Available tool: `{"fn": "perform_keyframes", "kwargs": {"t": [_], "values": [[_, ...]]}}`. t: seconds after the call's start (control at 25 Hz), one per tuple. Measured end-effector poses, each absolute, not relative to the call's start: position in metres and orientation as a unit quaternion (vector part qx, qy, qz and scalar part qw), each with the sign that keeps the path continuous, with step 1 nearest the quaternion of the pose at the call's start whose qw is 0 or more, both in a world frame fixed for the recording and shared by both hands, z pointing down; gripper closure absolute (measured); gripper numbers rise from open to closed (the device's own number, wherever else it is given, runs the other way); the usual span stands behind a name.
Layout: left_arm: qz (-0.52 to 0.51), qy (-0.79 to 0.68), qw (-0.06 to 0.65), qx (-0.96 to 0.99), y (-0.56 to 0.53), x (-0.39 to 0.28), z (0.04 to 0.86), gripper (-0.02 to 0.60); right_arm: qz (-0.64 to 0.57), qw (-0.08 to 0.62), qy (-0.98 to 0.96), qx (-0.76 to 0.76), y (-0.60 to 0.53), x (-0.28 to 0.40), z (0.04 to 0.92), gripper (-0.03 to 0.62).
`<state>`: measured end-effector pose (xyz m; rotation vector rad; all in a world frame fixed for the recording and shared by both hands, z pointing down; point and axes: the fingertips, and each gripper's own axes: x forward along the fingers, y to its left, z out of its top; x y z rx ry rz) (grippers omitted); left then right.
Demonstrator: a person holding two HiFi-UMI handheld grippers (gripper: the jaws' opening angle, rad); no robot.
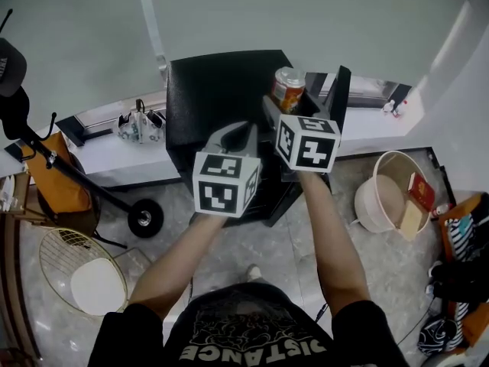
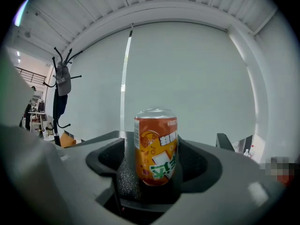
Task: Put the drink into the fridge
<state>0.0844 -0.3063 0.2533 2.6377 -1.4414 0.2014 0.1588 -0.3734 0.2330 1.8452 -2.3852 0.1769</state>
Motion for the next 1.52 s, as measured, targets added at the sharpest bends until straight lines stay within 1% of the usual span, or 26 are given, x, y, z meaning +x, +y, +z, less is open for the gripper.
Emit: {"fn": "perform_keyframes", "kwargs": {"t": [0.36, 0.48, 0.56, 0.84, 1.04, 1.52], "values": [[0.074, -0.486, 0.064, 0.869, -0.311, 0.078, 0.262, 0.576, 0.06, 0.061, -0.781, 0.619, -0.392, 0.159, 0.236, 0.238], [0.077, -0.485, 0.067, 0.869, -0.31, 0.076, 0.265, 0.577, 0.064, 0.072, -0.776, 0.623, -0.397, 0.16, 0.24, 0.238], [0.077, -0.483, 0.066, 0.869, -0.308, 0.075, 0.266, 0.577, 0.063, 0.074, -0.773, 0.627, -0.396, 0.162, 0.24, 0.266], [0.078, -0.478, 0.067, 0.872, -0.302, 0.072, 0.268, 0.577, 0.055, 0.071, -0.789, 0.608, -0.391, 0.157, 0.239, 0.267], [0.08, -0.472, 0.07, 0.875, -0.297, 0.07, 0.27, 0.577, 0.054, 0.054, -0.795, 0.602, -0.38, 0.153, 0.236, 0.267], [0.083, -0.448, 0.079, 0.886, -0.264, 0.065, 0.28, 0.577, 0.042, 0.039, -0.794, 0.605, -0.327, 0.139, 0.228, 0.267]]}}
